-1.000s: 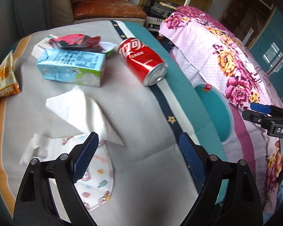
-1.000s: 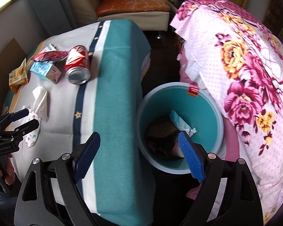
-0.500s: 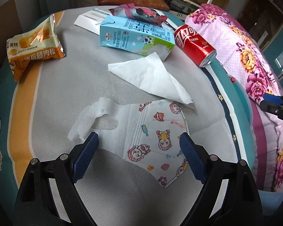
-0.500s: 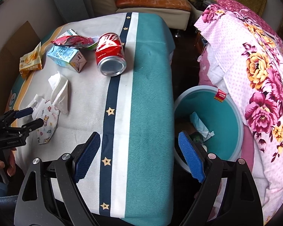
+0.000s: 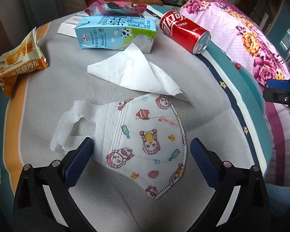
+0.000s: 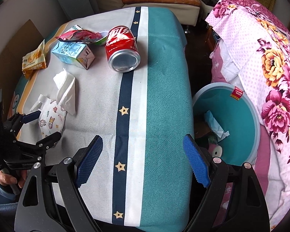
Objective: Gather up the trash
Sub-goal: 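Grasp the white cartoon face mask with the left tool while the right grasps the white tissue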
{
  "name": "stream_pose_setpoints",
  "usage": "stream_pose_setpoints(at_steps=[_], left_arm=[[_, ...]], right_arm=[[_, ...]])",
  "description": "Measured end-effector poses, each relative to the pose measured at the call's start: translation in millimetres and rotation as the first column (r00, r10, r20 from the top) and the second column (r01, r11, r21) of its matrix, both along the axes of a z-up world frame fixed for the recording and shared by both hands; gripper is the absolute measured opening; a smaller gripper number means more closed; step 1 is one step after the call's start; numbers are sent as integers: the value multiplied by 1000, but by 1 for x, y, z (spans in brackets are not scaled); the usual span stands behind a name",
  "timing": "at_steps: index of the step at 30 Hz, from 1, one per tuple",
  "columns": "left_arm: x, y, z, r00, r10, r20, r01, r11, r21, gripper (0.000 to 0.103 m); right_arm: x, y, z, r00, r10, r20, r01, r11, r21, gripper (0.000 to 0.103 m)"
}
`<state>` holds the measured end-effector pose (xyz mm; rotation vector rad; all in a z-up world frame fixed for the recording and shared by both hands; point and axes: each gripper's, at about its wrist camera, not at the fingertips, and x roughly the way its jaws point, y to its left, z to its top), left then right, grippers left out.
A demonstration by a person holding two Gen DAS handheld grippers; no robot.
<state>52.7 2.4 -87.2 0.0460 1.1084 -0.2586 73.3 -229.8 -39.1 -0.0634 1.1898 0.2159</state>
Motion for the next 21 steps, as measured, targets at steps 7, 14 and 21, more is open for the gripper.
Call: stream_pose_setpoints(at_steps=[7,14,21], left_arm=[[-10,-10,-5,997,-51,50,47,995,92,99],[-8,15,8,995,34,91,-38,998,45,45],[0,74,31,983,168,73,-158,980,-124,15]], right_arm=[[-1,7,-2,1000,11,-4,-11,1000,-7,81],[2,22,1,1000,27,-6,-27,1000,-16,81],[18,65,3,995,100,-4,-100,995,13,81]])
